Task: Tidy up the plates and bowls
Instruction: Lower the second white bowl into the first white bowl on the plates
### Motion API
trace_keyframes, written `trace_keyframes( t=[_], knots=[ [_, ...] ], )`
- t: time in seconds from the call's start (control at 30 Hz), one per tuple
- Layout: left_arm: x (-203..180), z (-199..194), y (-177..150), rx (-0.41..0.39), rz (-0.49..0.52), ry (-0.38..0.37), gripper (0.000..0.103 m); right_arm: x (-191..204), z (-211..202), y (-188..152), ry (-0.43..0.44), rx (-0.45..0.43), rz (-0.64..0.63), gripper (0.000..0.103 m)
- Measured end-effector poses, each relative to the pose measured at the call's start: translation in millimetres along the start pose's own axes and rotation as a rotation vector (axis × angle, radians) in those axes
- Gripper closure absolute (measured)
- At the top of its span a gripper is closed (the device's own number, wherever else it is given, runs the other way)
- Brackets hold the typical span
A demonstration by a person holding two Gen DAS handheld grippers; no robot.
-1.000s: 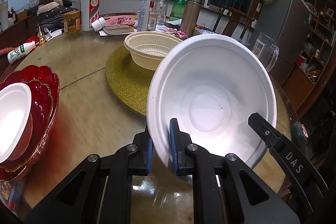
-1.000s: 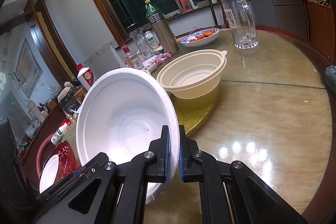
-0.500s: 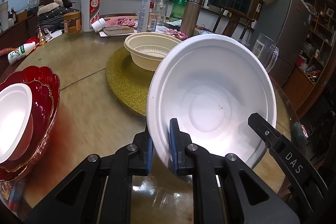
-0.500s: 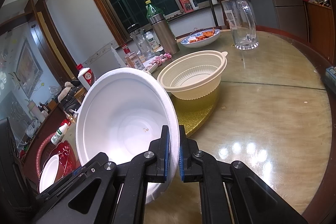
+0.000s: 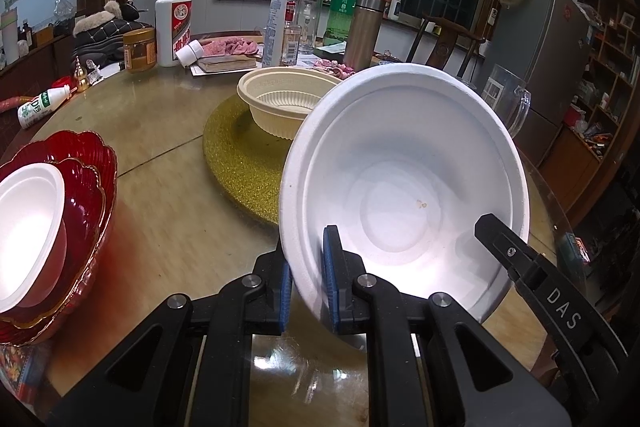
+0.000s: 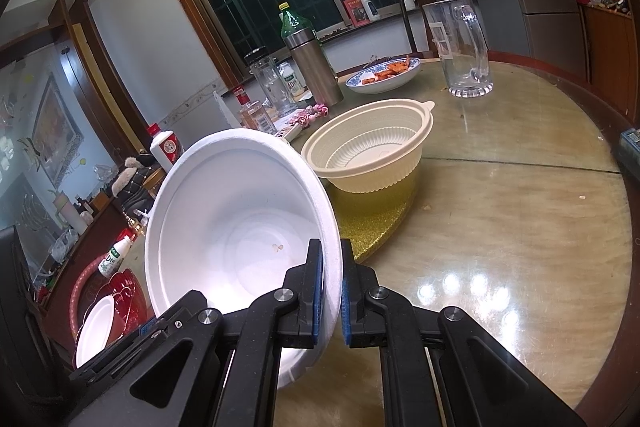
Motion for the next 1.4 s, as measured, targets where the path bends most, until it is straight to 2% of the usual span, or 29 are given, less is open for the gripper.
trace_keyframes(
  t=[0.53, 1.1, 1.4],
  knots=[
    [-1, -15, -2, -0.041, 0.015, 0.055, 0.09, 4, -9, 1, 0.022, -0.03, -0.018, 0.095],
    [23, -51, -4, -0.071, -0.012, 0.081, 0.088, 46, -29, 1, 0.058, -0.042, -0.126, 0.094],
    [54, -77, -4, -0.067, -0.068, 0.11, 0.088, 86, -41, -4, 0.104, -0.022, -0.197, 0.094]
  ],
)
Point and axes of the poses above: each gripper's, at about its wrist camera, not at the fingertips, and z roughly the way its jaws point, x to its left, y to its top, the point moved 8 cm from there along z, roughly the way its jaws point, and after that the axes turned 11 degrees about x, right-handed, at the moved point
